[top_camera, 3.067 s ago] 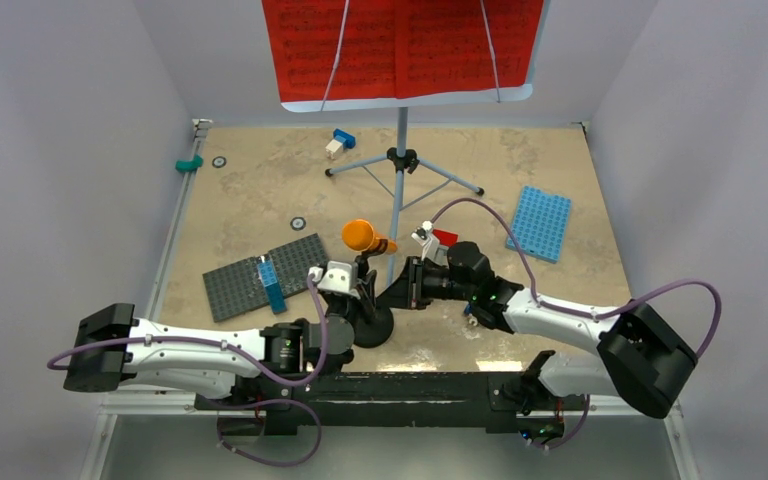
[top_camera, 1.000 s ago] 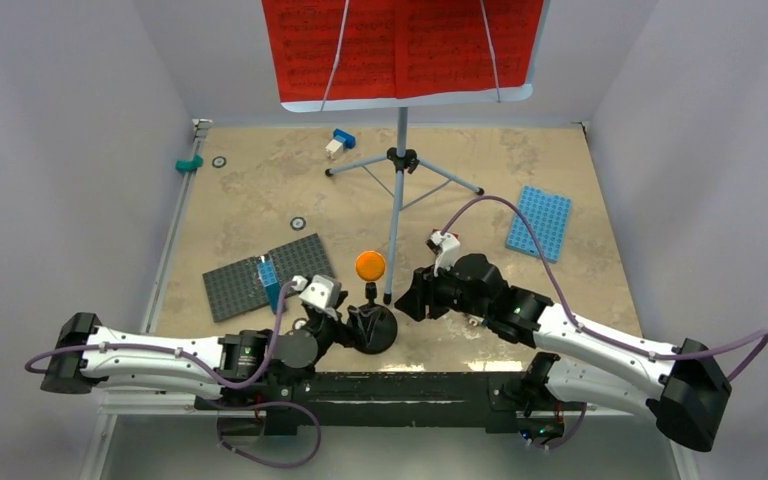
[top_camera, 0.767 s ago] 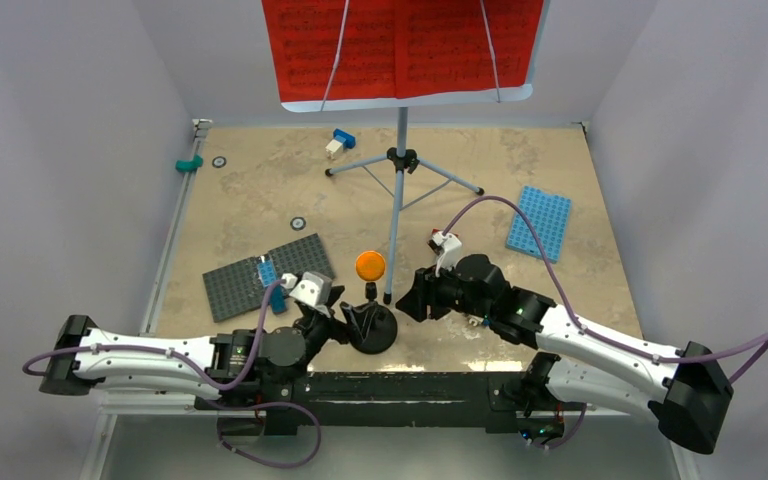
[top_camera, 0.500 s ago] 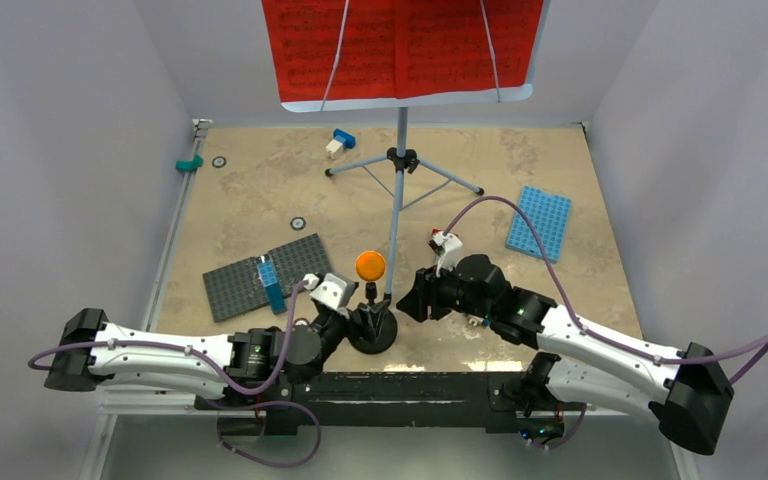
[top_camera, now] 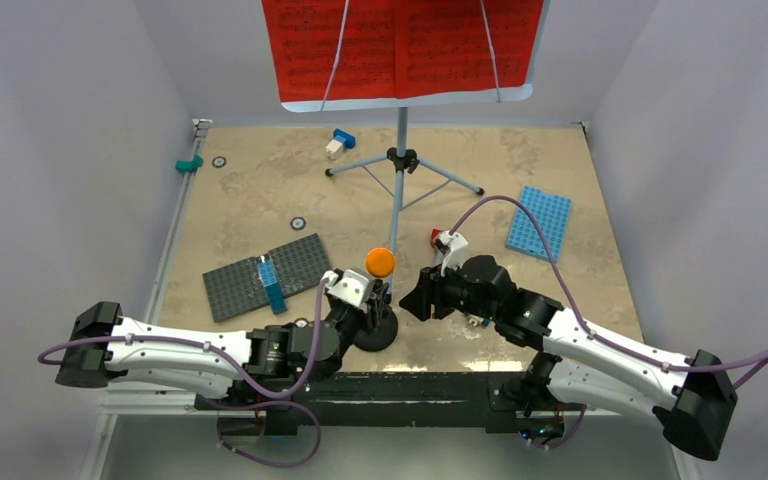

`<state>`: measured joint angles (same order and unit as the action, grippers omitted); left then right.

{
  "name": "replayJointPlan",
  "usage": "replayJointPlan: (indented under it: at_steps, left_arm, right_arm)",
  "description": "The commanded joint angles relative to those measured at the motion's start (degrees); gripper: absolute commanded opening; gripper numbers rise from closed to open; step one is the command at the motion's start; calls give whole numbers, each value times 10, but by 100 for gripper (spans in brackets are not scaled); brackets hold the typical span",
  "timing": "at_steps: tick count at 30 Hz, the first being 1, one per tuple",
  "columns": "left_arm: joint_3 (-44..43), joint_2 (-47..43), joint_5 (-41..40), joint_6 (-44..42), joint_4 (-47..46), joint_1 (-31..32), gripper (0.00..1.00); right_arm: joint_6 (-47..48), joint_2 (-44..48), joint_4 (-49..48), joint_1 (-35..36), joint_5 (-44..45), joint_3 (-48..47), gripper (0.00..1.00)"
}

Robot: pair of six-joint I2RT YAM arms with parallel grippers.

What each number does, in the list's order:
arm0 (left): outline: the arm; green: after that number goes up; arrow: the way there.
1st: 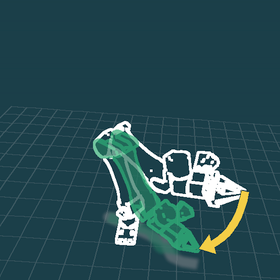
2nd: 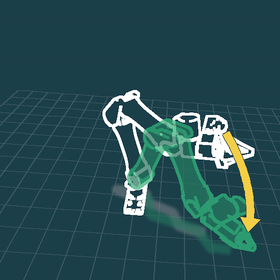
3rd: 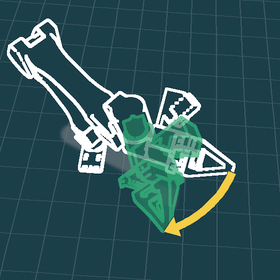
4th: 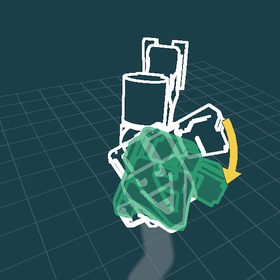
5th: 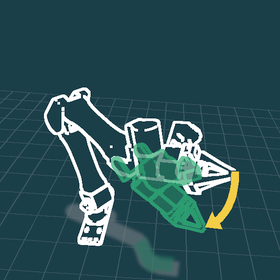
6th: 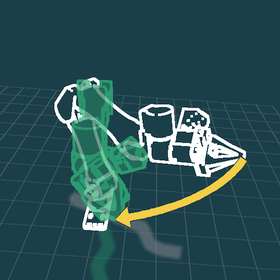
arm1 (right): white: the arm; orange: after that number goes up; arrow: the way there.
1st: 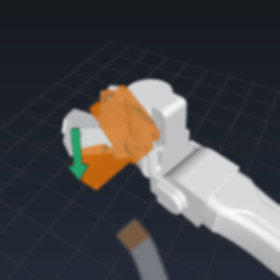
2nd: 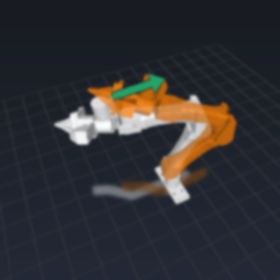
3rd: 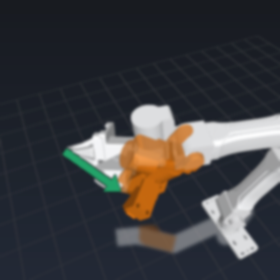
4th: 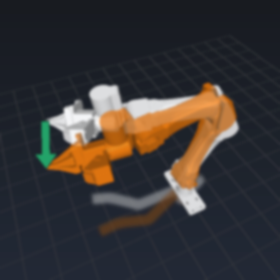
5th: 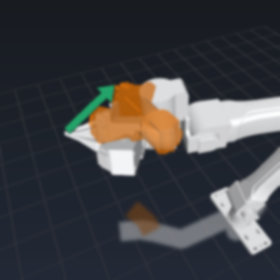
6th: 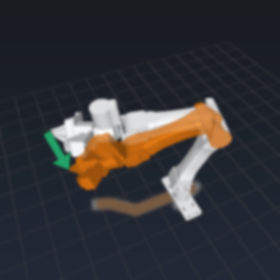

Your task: Pack up the instrument practice props

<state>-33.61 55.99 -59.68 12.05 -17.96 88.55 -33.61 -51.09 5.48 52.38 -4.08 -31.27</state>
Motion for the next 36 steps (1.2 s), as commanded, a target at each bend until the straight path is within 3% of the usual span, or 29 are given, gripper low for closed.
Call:
replayJointPlan:
  at_steps: [1, 4, 14, 19, 22, 26, 30, 36]
  left_arm:
    - [-21, 5, -6, -15, -4, 2, 21]
    - [-2, -7, -2, 2, 8, 2, 0]
    - [158, -111, 62, 38, -51, 2, 0]
    - [215, -121, 104, 32, -110, 1, 0]
    - [243, -98, 135, 23, -169, 0, 0]
    - [252, -54, 145, 47, -183, 0, 0]
    - [250, -34, 156, 52, -188, 0, 0]
    - [253, -45, 166, 59, -166, -1, 0]
  right_arm:
    - [-6, 17, -6, -1, 5, -9, 53]
    - [-1, 21, -4, -2, 4, -11, 52]
    - [55, 45, 2, -2, 22, -8, 51]
    - [105, 64, -11, 4, 29, -12, 50]
    - [155, 82, -80, 46, 97, 12, 48]
    - [259, 99, -215, 105, 156, 62, 52]
    - [371, 113, -355, 132, 168, 127, 59]
    - [449, 114, -425, 138, 124, 151, 61]
